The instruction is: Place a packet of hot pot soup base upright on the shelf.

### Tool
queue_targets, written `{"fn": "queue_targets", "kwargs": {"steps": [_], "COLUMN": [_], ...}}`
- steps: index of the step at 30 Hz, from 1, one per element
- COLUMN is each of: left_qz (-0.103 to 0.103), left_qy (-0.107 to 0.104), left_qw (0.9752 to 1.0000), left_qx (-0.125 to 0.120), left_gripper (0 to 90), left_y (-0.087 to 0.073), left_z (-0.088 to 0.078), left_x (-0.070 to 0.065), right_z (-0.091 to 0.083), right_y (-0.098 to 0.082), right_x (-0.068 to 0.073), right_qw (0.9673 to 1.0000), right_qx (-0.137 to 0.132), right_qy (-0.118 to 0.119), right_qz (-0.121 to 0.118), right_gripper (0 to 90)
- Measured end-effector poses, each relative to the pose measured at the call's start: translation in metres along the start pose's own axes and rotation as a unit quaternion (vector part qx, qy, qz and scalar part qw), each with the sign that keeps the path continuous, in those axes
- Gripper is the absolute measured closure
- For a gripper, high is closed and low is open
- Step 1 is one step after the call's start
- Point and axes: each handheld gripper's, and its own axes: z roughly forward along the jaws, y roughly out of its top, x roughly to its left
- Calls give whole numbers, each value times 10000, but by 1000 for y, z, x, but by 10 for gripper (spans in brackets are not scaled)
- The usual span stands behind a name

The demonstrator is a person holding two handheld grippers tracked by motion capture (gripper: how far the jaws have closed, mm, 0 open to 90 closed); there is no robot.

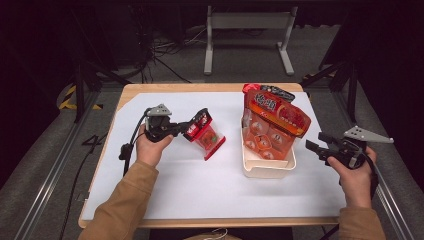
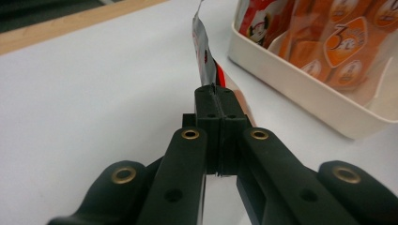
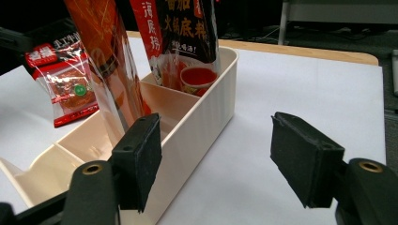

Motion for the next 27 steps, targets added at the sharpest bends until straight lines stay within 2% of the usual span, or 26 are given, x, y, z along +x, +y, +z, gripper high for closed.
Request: {"fn": "queue_targets", "kwargs": {"steps": [4, 6, 7, 11, 13, 17, 27], "left_qz": [280, 327, 442, 534, 576, 650, 951], "left_qy": [-4, -33, -9, -66, -64, -193, -461], "left_qw": [9996, 9995, 9990, 9985, 9983, 9977, 9942], "left_qx": [-38, -40, -34, -36, -47, -43, 174], "left_gripper": [900, 900, 900, 900, 900, 900, 900], "left_y": [7, 10, 12, 17, 19, 23, 37], "left_z": [-11, -15, -17, -23, -26, -34, -54], "left_x": [-9, -14, -15, -21, -23, -28, -48], "right_z": [0, 0, 0, 0, 0, 0, -1], "right_y": [1, 1, 1, 1, 1, 0, -1], "right_x": [0, 0, 0, -1, -1, -2, -4], "right_qw": [10000, 10000, 10000, 10000, 10000, 10000, 10000], "right_qx": [-9, -9, -8, -61, -55, -14, 41], "right_qy": [-1, -2, -4, 62, 51, 1, -37], "right_qz": [-21, -24, -28, 9, -8, -29, -54], "right_gripper": [346, 347, 348, 350, 351, 355, 357]}}
